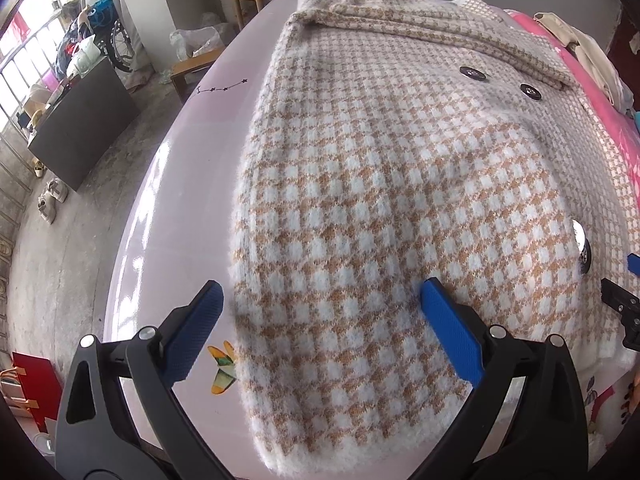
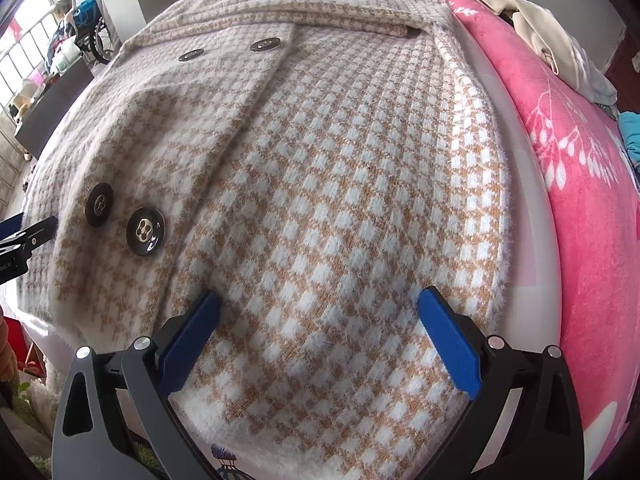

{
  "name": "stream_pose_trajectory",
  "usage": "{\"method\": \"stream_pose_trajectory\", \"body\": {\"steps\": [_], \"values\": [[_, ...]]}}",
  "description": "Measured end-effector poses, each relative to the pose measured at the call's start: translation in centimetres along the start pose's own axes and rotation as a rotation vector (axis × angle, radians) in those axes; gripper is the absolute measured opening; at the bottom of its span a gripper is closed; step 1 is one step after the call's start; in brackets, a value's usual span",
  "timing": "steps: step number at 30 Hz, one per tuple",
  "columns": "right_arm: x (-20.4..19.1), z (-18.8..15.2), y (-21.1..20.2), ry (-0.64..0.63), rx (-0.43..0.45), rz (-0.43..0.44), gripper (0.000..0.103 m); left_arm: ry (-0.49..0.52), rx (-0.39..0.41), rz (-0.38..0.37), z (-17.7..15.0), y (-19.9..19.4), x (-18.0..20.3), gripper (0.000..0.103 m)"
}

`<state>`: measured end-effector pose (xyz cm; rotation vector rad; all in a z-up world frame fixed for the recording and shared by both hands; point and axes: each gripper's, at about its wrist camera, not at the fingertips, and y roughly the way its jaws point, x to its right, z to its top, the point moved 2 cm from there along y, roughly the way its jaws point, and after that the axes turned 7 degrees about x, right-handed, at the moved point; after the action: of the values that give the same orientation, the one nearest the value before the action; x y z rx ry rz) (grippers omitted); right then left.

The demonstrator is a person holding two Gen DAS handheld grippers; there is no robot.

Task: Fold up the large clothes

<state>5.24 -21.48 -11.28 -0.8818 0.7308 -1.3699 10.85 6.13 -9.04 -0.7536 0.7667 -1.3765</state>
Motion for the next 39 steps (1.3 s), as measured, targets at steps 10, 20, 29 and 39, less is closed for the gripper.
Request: {"method": "stream_pose_trajectory", "body": {"steps": [10,20,29,39], "values": [[0.1,0.0,-0.1,-0.002,0.014,0.001,0.097,0.004,0.002,0.006,0.1,0.0,0.0,0.096],[0.1,-0.1,-0.3,-0.002,0.015,0.002,0.097,0.006,0.002,0.008,0.0,0.0,0.1,0.096],[0.2,-0.1,-0.4,-0.003,0.022,0.003,0.097,0.021,0.008,0.024,0.0,-0.1,0.3,0.096],[0.1,0.0,-0.7,-0.002,0.025,0.002,0.097,0.079,0.069,-0.018,-0.8,-1.7,0.1,0.096]]}}
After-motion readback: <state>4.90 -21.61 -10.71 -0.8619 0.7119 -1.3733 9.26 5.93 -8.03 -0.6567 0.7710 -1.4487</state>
